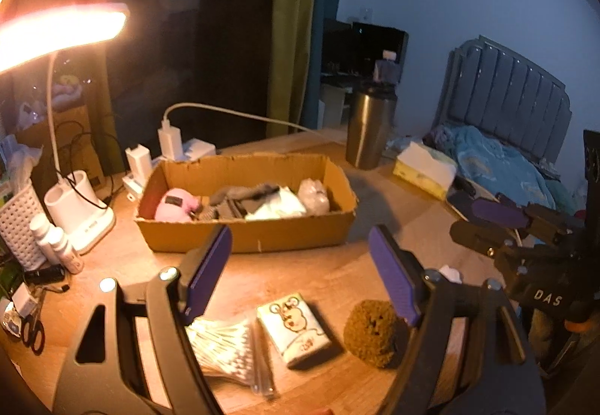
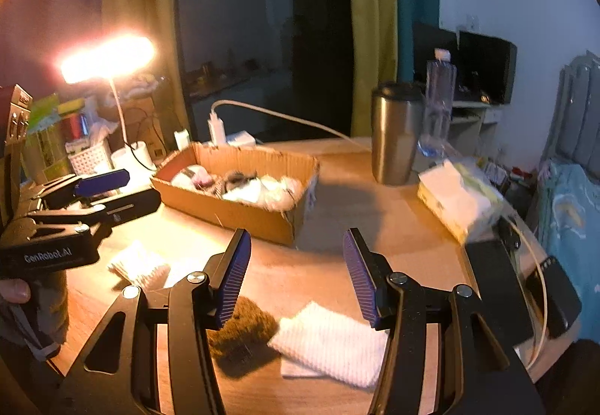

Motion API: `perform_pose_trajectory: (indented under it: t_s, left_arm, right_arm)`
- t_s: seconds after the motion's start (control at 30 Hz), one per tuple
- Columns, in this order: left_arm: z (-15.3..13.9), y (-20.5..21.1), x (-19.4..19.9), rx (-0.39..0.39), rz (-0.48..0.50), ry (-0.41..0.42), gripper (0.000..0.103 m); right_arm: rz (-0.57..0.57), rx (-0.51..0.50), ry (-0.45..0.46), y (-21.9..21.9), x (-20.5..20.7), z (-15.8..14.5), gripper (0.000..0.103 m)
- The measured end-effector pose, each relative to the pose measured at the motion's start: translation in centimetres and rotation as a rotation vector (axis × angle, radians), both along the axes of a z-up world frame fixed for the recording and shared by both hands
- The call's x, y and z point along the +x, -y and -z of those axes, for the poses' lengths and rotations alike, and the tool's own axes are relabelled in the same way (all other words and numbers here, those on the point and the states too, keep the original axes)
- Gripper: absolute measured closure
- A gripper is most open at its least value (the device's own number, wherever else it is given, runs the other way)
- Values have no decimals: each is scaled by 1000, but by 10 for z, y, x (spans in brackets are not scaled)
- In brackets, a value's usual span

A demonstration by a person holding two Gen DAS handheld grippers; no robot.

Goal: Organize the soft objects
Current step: 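Withdraw both open tools from the box toward the sponge and white cloth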

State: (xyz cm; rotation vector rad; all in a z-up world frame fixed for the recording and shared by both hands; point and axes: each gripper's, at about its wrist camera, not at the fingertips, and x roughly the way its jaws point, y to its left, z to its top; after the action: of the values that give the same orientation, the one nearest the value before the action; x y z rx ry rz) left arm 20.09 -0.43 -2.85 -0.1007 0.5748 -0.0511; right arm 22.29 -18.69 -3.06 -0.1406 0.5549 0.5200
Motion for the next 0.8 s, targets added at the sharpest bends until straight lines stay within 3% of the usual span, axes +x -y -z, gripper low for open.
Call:
perform_pose_trajectory:
  t_s: [0.2,0.8]
  left_arm:
    - [14,8,5,-1,21,-40,26]
    - [61,43,10,31,106,-178,26]
  right_arm:
    - [48,-13,-58,15,4,23,41]
    - [76,-88,-220,28,17,87,41]
